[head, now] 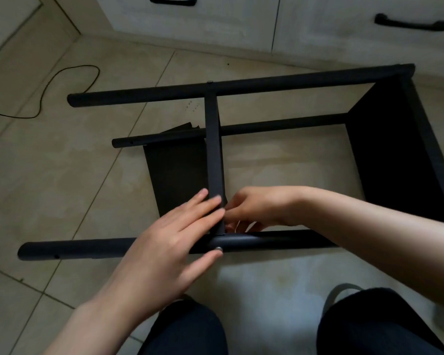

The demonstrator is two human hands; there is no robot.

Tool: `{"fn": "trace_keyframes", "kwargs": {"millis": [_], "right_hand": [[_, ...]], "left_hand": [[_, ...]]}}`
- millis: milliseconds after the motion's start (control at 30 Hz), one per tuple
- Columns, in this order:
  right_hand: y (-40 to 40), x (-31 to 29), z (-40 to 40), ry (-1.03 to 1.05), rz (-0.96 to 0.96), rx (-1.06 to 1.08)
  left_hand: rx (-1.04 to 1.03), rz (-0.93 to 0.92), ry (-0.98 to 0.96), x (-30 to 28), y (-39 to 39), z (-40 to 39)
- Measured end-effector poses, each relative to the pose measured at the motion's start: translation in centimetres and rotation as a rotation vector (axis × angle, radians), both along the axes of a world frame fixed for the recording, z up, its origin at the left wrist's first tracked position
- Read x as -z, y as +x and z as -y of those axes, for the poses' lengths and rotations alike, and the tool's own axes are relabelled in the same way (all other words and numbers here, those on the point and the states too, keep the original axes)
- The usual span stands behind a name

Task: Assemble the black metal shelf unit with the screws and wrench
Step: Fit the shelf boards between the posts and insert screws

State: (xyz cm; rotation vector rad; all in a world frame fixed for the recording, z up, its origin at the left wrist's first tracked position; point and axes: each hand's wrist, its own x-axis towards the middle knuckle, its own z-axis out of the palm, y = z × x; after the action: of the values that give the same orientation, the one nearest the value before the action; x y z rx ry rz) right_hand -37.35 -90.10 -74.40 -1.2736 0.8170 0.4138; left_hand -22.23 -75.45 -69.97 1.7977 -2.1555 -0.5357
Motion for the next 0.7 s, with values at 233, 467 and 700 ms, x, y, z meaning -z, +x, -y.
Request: {"fn": "trace_keyframes", "kwargs": {"millis": [233,467,700], "right_hand": [[-3.3,-2.0,-0.6,-0.438,0.035,-0.127],[-4.0,-3.0,-2.5,-0.633,0.083,-0.185],[-4.1,-2.8,-3.1,-0.675,0.104,-0.165]], "left_hand": [[-0.775,-0.582,-0.038,-0.3,-1.9,-5.3],[-1.405,-1.378,0.422,1.8,-1.3,-4.6],[-1.365,-1.724,0.233,2.1,-1.4,-2.9]]}}
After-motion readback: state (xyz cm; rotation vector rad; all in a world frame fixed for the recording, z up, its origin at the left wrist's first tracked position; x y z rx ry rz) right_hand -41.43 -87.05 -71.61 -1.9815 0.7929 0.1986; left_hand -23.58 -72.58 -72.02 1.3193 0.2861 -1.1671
